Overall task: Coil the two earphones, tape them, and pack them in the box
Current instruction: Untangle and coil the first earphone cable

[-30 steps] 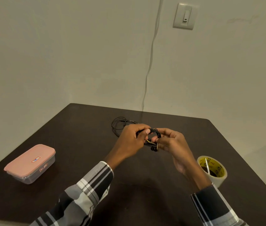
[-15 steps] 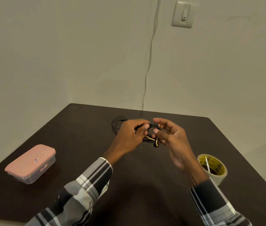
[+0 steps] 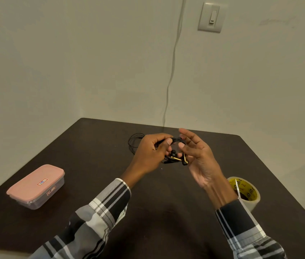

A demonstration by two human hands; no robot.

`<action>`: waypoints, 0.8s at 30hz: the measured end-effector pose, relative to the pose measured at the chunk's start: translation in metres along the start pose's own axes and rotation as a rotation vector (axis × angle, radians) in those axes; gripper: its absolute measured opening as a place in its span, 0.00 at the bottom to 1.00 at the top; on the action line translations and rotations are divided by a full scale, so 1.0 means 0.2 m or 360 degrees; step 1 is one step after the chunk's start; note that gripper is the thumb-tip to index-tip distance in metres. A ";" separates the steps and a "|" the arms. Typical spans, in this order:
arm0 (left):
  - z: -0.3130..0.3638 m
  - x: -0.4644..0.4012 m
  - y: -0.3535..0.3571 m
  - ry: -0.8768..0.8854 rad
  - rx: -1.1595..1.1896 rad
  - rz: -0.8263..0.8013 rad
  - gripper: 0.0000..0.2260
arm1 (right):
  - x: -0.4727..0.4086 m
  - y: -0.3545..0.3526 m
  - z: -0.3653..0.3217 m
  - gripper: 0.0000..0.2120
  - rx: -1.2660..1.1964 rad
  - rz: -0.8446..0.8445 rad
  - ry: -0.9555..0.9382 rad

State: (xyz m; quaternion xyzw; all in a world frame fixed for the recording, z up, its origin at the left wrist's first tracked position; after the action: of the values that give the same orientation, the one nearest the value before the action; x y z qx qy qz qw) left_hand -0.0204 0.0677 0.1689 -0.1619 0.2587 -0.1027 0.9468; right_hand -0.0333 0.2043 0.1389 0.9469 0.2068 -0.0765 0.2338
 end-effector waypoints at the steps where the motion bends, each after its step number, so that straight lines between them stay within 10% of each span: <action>1: -0.01 0.00 0.00 -0.0015 0.0018 0.0016 0.08 | 0.00 0.00 0.00 0.24 0.0009 -0.0004 -0.0004; 24: -0.07 0.03 -0.06 -0.0195 0.0548 0.0222 0.08 | 0.06 -0.05 -0.10 0.11 0.1120 0.0398 -0.0263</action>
State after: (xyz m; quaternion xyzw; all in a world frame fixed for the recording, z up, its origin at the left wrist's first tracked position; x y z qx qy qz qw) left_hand -0.0243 0.0509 0.1585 0.0147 0.1899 -0.0695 0.9792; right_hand -0.0249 0.2256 0.1491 0.9779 0.0313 -0.1899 -0.0823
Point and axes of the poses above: each hand's wrist, its own x-axis away from the middle knuckle, its own y-axis out of the palm, z = x × y, the point moved 10 cm from there along -x, towards the middle knuckle, and after that the axes turned 12 degrees about -z, right-handed, at the moved point
